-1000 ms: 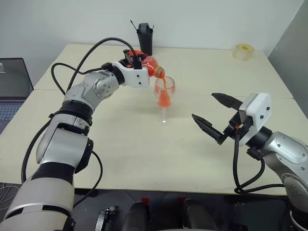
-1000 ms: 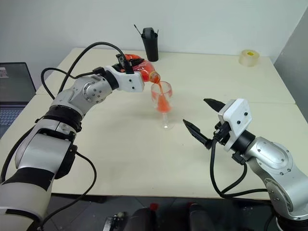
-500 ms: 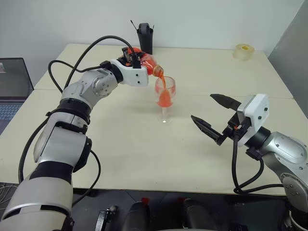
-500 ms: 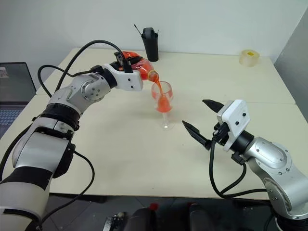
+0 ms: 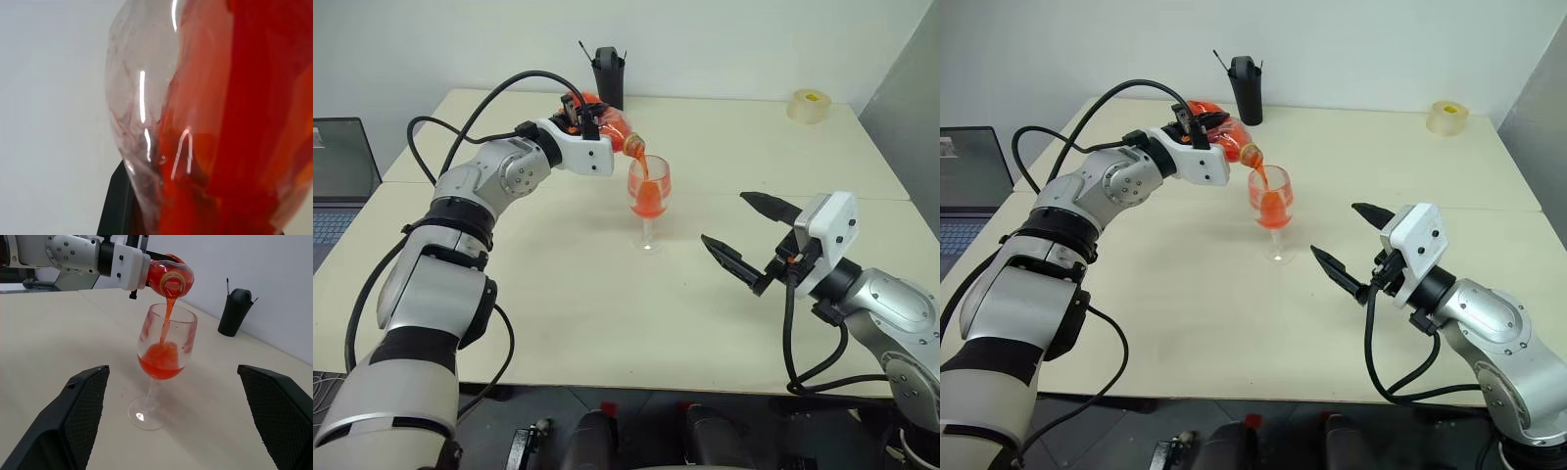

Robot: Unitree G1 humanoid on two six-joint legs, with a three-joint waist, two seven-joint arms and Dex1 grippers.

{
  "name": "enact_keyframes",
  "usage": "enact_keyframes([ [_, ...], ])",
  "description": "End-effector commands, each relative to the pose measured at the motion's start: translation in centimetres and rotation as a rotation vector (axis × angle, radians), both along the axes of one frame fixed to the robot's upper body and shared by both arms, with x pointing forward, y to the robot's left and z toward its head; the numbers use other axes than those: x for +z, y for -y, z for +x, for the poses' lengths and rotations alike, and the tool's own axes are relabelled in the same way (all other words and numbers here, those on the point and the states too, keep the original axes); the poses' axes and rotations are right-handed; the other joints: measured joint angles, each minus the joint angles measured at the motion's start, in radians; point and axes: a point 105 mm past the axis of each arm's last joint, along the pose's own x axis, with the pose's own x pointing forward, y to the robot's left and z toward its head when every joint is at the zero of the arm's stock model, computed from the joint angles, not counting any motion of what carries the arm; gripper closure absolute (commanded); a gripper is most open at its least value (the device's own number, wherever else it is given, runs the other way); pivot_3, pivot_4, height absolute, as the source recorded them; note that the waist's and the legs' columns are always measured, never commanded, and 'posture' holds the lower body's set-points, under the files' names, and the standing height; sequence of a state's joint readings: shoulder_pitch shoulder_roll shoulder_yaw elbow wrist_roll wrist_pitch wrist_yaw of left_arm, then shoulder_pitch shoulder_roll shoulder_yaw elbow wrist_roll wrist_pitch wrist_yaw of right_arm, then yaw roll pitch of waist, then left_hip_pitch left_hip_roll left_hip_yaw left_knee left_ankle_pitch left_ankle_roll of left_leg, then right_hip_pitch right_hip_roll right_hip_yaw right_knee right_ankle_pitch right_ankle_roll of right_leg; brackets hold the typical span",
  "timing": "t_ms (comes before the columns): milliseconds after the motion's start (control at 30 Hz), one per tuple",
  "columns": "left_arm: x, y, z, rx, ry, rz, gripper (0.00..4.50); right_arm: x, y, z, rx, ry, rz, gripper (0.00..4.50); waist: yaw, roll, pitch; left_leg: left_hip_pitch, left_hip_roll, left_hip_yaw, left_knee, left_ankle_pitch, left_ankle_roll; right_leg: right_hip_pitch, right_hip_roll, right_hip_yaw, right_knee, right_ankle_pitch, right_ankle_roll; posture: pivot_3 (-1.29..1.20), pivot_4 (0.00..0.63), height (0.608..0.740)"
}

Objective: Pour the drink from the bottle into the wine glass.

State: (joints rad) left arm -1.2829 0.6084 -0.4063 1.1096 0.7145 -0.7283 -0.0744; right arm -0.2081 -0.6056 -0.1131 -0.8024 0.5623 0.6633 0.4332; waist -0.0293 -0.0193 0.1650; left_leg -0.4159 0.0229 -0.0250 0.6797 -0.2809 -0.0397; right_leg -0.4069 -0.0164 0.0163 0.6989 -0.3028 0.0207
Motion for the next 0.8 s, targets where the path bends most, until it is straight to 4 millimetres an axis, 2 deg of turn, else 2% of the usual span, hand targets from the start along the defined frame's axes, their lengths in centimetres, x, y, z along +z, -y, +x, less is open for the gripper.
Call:
enact_keyframes([
  [33,3.18,0.07,-0.47,-0.015,0.096,-0.010,3.74,0.91,-0.25,-0.32,0.015,0.049,0.011,0.00,0.000,0.000,0.000,0.000,0.000,0.000,0.000,0.000,0.000,0.000,0.000,0.000,0.000,0.000,0.000,0.00,0.150,0.740],
  [567,3.10,-0.50,-0.48,0.000,0.102,0.009,3.74,0.76,-0.49,-0.15,0.034,0.045,0.005,0.00,0.000,0.000,0.000,0.000,0.000,0.000,0.000,0.000,0.000,0.000,0.000,0.000,0.000,0.000,0.000,0.00,0.150,0.740],
  [800,3.11,-0.87,-0.37,0.002,0.059,-0.087,3.76,0.70,-0.57,-0.04,0.039,0.044,0.007,0.00,0.000,0.000,0.000,0.000,0.000,0.000,0.000,0.000,0.000,0.000,0.000,0.000,0.000,0.000,0.000,0.00,0.150,0.740],
])
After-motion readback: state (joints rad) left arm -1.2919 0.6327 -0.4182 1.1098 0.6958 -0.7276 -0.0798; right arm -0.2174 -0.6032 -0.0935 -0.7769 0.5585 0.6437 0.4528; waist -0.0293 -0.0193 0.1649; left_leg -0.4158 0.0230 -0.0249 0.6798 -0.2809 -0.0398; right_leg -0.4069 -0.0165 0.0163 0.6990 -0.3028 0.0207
